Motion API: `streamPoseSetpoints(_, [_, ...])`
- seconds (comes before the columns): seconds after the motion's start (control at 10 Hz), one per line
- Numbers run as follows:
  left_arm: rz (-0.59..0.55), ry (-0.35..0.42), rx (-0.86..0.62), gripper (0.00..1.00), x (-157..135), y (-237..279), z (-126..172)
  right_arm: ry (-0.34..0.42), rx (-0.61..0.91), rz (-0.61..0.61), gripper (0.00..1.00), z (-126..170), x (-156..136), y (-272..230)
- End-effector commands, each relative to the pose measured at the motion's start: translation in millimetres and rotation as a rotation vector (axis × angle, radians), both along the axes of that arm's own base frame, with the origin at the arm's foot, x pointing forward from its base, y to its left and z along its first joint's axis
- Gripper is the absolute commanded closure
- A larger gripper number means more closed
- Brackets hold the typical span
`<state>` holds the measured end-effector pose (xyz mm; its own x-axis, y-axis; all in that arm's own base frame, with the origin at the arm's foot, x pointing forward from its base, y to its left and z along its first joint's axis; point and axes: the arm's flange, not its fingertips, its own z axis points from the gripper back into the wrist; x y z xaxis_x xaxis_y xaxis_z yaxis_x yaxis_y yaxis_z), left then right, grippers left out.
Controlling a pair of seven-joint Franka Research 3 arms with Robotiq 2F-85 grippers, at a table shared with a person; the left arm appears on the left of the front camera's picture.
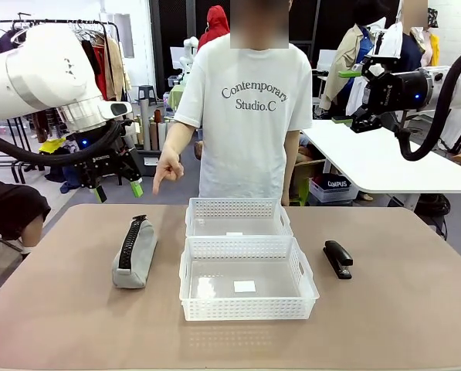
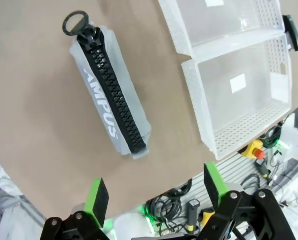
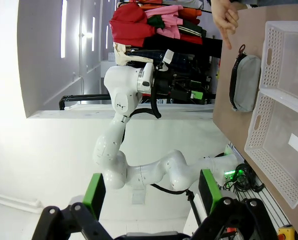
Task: Distribute items into two baskets.
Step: Pick up the Pencil pouch that the person points to.
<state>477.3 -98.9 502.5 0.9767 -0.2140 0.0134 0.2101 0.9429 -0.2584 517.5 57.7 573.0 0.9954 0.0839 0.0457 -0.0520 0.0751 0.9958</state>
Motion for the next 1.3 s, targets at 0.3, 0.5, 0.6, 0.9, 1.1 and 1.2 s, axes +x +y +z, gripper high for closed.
streamPoseSetpoints(0.3, [0.064,0.019,0.095,0.0,-2,-40,-50,-0.004,0.002,0.003,0.0,2,-1,0])
streamPoseSetpoints(0.5, [0.059,-0.016,0.118,0.0,-1,-46,-63,-0.004,0.002,0.003,0.0,2,-1,0])
streamPoseSetpoints(0.6, [0.062,-0.014,0.133,0.0,0,-48,-72,-0.004,0.002,0.003,0.0,2,-1,0])
streamPoseSetpoints(0.9, [0.101,-0.082,0.22,0.0,5,-41,-92,-0.004,0.002,0.003,0.0,2,-1,0])
streamPoseSetpoints(1.1, [0.151,-0.084,0.231,0.0,11,-36,-105,-0.004,0.002,0.003,0.0,2,-1,0])
streamPoseSetpoints(1.2, [0.171,-0.079,0.234,0.0,13,-34,-113,-0.004,0.002,0.003,0.0,2,-1,0])
